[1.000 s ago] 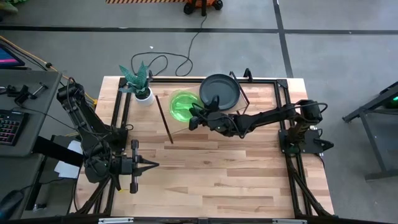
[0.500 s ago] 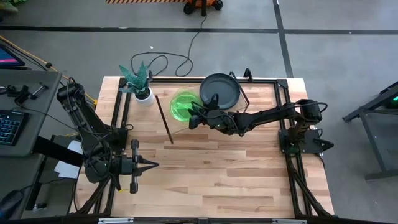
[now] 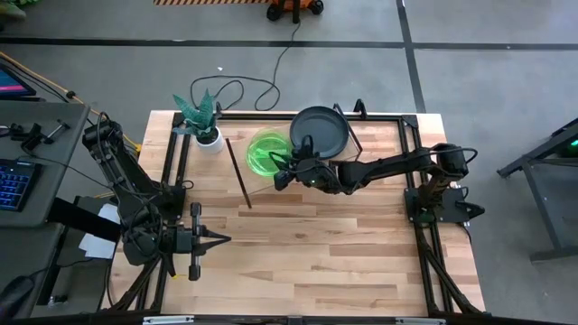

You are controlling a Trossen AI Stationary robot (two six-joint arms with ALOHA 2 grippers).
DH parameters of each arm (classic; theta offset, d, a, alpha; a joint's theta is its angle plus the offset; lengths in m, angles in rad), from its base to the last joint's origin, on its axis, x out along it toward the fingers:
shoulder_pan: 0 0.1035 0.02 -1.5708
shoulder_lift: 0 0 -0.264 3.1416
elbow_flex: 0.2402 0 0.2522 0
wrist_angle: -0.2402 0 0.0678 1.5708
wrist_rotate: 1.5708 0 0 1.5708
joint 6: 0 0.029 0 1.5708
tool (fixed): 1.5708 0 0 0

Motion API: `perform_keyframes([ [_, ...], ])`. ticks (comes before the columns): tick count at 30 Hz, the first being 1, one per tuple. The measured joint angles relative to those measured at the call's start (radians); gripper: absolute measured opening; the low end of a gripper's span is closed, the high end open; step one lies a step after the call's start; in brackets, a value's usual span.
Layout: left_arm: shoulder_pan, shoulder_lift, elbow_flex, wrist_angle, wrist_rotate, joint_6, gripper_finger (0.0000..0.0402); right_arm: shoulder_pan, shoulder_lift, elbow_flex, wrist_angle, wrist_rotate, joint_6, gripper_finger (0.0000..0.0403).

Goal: Place and stack plates onto a shelf
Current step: Stack the green plate on top of the other green plates on the shelf

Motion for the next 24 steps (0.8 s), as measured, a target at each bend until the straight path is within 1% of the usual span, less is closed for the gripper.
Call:
perform_keyframes([
  [4,0.0,0.0,0.0,0.0,0.0,0.0,0.0,0.0,0.0,0.088,-0.176,0.042,0.006,0.0131],
  [7,0.0,0.0,0.0,0.0,0.0,0.0,0.0,0.0,0.0,0.136,-0.227,0.049,0.0,0.0131],
  [10,0.0,0.0,0.0,0.0,0.0,0.0,0.0,-0.003,0.0,0.154,-0.247,0.042,-0.002,0.0131],
  [16,0.0,0.0,0.0,0.0,0.0,0.0,0.0,-0.018,0.0,0.155,-0.243,-0.056,0.05,0.0131],
  [21,0.0,0.0,0.0,0.0,0.0,0.0,0.0,-0.034,0.0,0.155,-0.23,-0.069,0.071,0.0131],
  [24,0.0,0.0,0.0,0.0,0.0,0.0,0.0,-0.052,0.0,0.155,-0.234,-0.113,0.075,0.0131],
])
